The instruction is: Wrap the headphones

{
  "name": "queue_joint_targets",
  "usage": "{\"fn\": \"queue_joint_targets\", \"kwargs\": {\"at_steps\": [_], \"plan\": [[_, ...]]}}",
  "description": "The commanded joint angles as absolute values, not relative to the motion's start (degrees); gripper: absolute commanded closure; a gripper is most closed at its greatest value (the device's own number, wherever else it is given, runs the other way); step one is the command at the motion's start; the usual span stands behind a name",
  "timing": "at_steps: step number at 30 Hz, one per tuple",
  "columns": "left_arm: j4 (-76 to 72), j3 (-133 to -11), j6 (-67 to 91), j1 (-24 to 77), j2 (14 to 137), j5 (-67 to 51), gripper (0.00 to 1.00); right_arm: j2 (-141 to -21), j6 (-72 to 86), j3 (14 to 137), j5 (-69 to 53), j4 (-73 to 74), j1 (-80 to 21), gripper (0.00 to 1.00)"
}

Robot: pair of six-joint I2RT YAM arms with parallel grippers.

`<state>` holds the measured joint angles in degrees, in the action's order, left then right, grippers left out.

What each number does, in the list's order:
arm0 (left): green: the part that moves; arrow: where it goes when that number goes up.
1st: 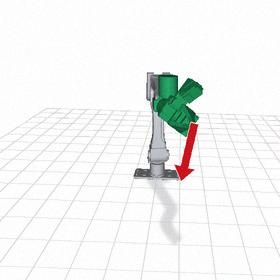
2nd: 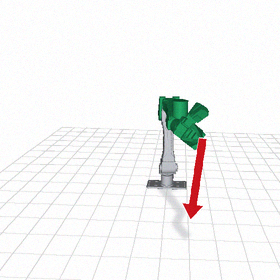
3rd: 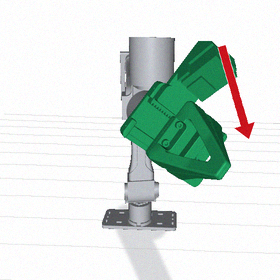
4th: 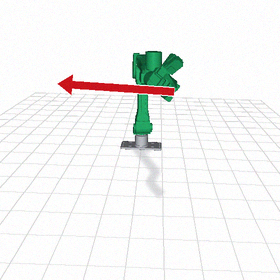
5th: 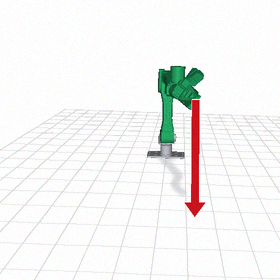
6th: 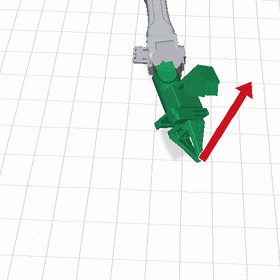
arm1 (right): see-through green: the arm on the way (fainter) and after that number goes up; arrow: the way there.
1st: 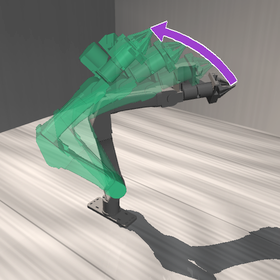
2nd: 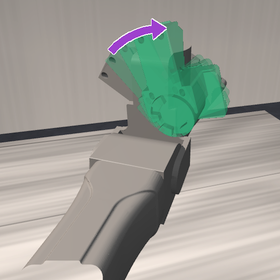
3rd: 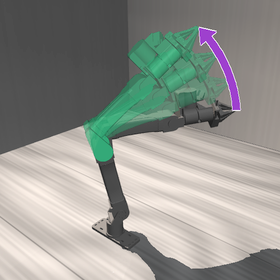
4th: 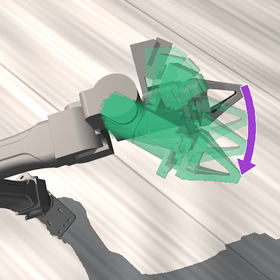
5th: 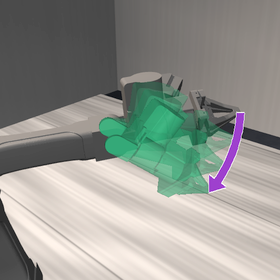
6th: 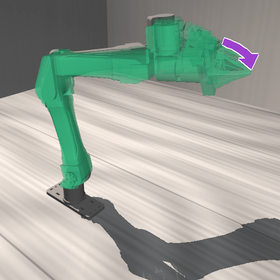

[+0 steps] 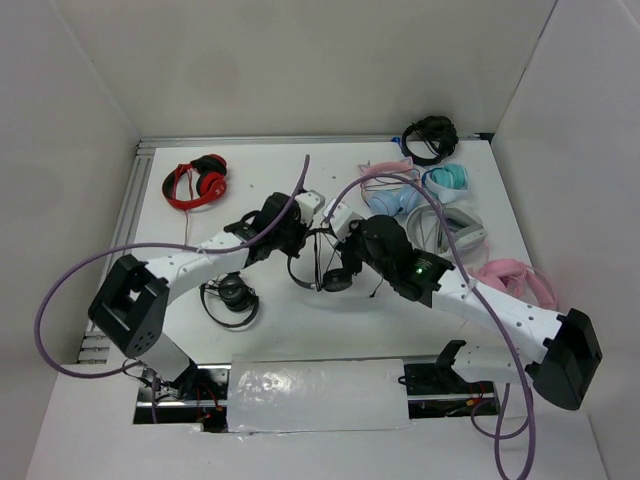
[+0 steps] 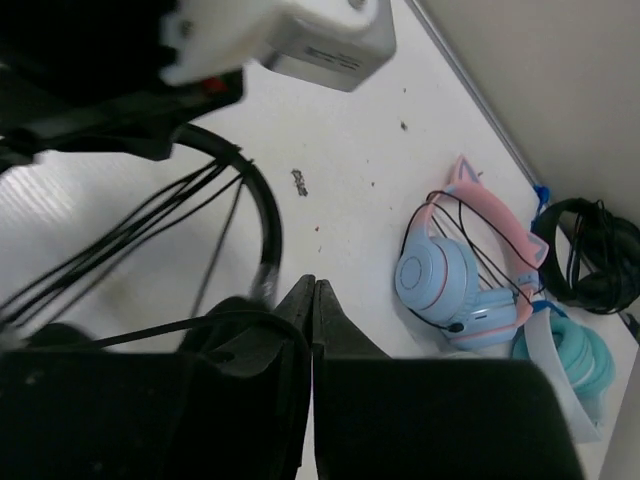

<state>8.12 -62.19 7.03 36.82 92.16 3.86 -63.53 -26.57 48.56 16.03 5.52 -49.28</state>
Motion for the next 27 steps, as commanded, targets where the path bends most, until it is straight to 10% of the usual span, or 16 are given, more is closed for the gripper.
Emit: {"fn": "queue_joint_targets", "kwargs": {"at_steps": [1,27], "plan": [[-2.6,-59.7,2.8,37.3,84.8,-6.8,1.0,-65.0,-28.7,51.5,14.6,0.5,-46.4,0.88],[-4.7,-51.6,-1.6,49.6,66.4,-14.7,1.0,-68.4,-22.9,47.4,-20.6,-7.2,-32.3,0.81]]}}
